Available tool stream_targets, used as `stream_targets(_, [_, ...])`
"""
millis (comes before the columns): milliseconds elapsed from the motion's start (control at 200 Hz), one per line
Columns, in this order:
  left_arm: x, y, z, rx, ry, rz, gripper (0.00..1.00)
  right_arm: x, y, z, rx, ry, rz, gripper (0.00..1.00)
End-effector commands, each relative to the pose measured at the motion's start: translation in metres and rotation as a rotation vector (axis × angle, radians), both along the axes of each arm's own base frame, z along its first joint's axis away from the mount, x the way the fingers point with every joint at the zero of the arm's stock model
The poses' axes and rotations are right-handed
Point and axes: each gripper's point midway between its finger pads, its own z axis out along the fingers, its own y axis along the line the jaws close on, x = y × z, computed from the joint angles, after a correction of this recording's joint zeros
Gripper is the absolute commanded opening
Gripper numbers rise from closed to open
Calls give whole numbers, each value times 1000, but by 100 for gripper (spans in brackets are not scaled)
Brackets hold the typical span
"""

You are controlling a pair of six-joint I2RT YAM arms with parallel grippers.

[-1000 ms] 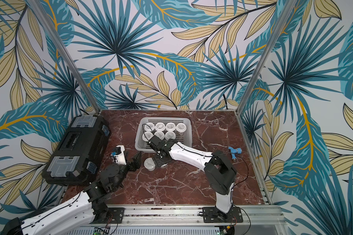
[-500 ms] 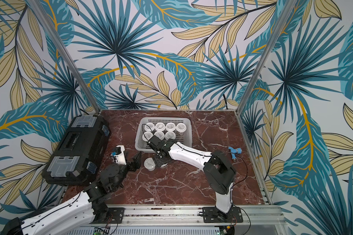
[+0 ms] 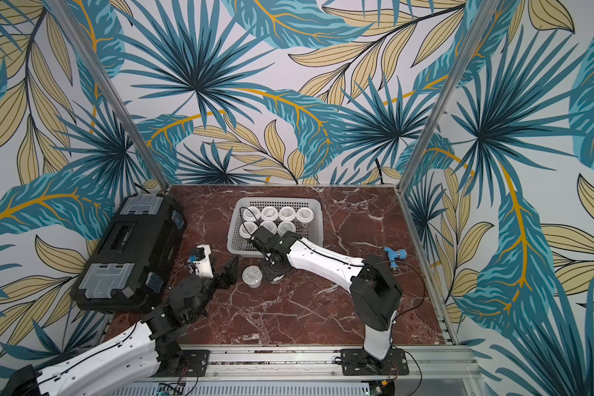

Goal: Put the yogurt in the basket
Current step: Pick up the yogurt from the center of the board.

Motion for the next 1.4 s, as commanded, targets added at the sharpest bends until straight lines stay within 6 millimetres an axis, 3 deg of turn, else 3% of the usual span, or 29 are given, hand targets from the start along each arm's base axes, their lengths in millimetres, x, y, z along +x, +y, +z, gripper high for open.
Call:
stream_targets(0, [0,1,0,-14,-8,3,83,-8,-4,25,13,-9,25,67])
stream_targets(686, [0,1,-1,-13,-7,2,83,-11,-37,74,-22,-43,30,67])
stream_targets(937, [0,1,0,-15,-8,1,83,-1,-52,89,-18,-62,14,68])
stream_targets(1067, [0,1,-1,-14,-8,2,83,16,-67,98,-12,-72,-28,68])
stream_targets(1397, [0,1,-1,-14,-8,1,83,40,-84,104,-8,-74,-66,68])
